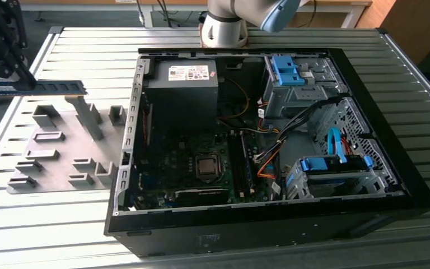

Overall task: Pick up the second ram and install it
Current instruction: 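Pick up the second ram and move it above second insertion slot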

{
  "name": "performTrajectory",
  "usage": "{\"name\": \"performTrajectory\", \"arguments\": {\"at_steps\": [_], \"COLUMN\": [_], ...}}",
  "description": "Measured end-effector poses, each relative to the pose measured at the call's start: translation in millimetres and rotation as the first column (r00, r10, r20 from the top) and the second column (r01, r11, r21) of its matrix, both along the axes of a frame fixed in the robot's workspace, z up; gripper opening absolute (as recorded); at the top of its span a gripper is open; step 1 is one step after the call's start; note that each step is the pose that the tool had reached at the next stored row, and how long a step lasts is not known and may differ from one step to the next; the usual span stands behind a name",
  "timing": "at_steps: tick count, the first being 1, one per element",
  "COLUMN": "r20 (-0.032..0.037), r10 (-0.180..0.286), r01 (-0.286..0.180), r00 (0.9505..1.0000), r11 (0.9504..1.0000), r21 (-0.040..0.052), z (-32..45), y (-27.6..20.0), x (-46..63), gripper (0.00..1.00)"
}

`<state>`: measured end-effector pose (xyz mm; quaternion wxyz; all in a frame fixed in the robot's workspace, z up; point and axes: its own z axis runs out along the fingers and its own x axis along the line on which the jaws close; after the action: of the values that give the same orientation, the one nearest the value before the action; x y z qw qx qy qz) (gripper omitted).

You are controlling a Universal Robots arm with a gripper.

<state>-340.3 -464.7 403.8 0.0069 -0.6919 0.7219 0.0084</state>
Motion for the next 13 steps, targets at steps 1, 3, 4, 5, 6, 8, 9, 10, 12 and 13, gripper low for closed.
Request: {"name": "performTrajectory", "arguments": {"at_steps": [1, 3, 4, 5, 6, 8, 9, 10, 12, 13], "r20": [0.0, -0.0001, -0.0001, 0.0, 0.0, 0.0, 0.0, 0.0, -0.0001, 0.0], "r10": [0.0, 0.0, 0.0, 0.0, 0.0, 0.0, 0.0, 0.0, 0.0, 0.0], "r01": [0.0, 0.0, 0.0, 0.0, 0.0, 0.0, 0.0, 0.0, 0.0, 0.0], "r00": [1.0, 1.0, 1.0, 1.0, 1.0, 1.0, 1.0, 1.0, 1.0, 1.0], "r11": [1.0, 1.0, 1.0, 1.0, 1.0, 1.0, 1.0, 1.0, 1.0, 1.0], "r21": [0.0, 0.0, 0.0, 0.0, 0.0, 0.0, 0.0, 0.0, 0.0, 0.0], "z": [0.0, 0.0, 0.0, -0.1, -0.1, -0.1, -0.1, -0.2, -0.1, -0.2], "y": [0.0, 0.0, 0.0, 0.0, 0.0, 0.0, 0.0, 0.0, 0.0, 0.0], "x": [0.4, 1.4, 2.0, 2.6, 3.1, 4.1, 4.5, 5.0, 5.8, 6.1], "gripper": [0.14, 0.14, 0.14, 0.14, 0.14, 0.14, 0.14, 0.14, 0.14, 0.14]}}
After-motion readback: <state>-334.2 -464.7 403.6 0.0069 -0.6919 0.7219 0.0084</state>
